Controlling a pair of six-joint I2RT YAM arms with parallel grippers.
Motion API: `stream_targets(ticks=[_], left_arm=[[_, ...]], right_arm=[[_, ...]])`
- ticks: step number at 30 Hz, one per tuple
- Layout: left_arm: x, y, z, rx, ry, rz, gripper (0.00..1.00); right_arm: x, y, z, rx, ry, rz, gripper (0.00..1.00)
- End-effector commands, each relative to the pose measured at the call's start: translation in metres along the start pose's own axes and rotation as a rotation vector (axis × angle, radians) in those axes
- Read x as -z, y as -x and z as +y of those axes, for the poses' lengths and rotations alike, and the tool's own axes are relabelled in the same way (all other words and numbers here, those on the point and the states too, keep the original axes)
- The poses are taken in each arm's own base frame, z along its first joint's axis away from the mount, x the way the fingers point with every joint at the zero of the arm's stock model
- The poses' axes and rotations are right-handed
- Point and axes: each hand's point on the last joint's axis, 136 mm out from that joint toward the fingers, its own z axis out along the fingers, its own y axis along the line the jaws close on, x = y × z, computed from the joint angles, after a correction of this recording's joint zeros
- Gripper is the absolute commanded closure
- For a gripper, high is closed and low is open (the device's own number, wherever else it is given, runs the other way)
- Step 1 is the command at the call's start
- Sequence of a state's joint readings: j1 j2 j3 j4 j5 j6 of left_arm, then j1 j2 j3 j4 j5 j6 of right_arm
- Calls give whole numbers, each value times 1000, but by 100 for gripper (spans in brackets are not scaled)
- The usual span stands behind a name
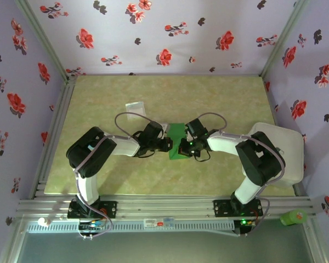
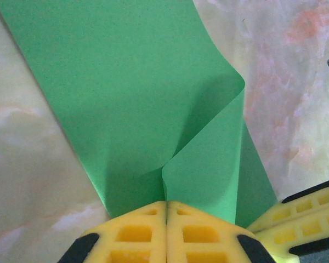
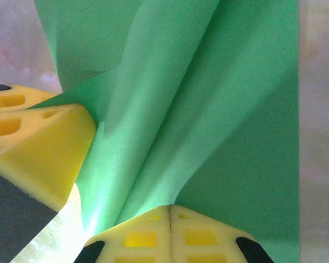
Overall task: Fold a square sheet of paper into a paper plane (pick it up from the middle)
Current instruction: Fold the triangle a second time at the center of the table.
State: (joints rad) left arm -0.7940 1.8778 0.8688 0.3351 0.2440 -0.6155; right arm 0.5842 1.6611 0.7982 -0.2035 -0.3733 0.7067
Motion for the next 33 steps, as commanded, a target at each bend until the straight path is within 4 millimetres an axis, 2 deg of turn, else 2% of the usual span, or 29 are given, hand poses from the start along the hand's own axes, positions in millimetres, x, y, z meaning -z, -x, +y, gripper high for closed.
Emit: stream_targets(ticks=[1,9,23,33], left_arm=[[5,9,-14,-41,-32,-11,93],[5,14,-12,-63,-25,-20,93],[0,13,5,-82,16,7,92],[-3,12,2,-95,-3,18,92]], right_arm=[[-6,-21,-41,-47,-136,64,96],[-6,-21,-41,-48,-137,65,96],[-6,-23,-41,-47,-131,71,96],[-6,-24,-42,-47,-131,76,96]])
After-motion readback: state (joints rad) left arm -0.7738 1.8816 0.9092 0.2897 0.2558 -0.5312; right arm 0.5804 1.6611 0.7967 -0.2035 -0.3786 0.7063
